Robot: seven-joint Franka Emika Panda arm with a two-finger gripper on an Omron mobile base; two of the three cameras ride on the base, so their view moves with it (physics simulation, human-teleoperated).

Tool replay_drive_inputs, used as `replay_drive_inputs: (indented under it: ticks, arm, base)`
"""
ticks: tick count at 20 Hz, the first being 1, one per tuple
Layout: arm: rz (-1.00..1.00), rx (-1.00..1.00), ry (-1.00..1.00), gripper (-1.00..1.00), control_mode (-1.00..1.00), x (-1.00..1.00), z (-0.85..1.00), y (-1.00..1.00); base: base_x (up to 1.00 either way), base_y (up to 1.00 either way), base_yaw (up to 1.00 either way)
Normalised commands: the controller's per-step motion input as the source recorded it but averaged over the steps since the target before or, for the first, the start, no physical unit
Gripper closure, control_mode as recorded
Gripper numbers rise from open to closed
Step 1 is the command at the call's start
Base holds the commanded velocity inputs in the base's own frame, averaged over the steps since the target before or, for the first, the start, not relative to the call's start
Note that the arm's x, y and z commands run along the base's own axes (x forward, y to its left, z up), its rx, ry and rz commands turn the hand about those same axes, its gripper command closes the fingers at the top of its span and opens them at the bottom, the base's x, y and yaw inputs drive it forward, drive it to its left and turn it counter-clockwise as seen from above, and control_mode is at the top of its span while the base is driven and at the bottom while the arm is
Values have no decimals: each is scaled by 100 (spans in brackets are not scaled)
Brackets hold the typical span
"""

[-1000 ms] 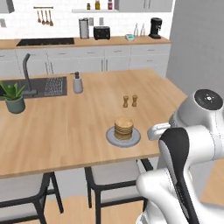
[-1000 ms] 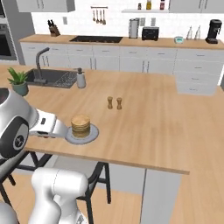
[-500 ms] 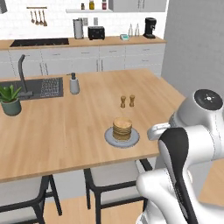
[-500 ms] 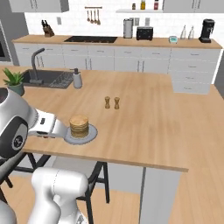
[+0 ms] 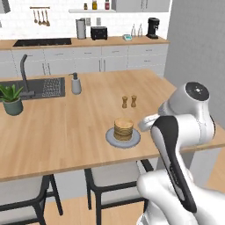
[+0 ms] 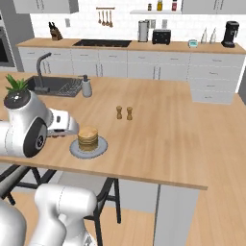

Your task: Take the strawberry from the fridge and place it on top of the pancake, located on the dining counter.

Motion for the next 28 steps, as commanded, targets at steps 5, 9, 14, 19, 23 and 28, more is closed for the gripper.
replay_drive_inputs:
  ticks: [5,9,14,19,23,28]
  arm:
    - [15,1,14,100,-100,100,-8,6]
    - [5,0,6,100,-100,100,-21,6]
    - [0,0,9,100,-100,100,-66,18]
    - [0,-10,23,100,-100,100,-32,6]
    - [-1,-17,13,100,-100,88,0,1]
    - [0,-3,1,100,-100,91,-41,11]
  base:
    - [0,0,0]
    - [0,0,0]
    - [0,0,0]
    - [0,0,0]
    - [0,0,0]
    - [0,0,0]
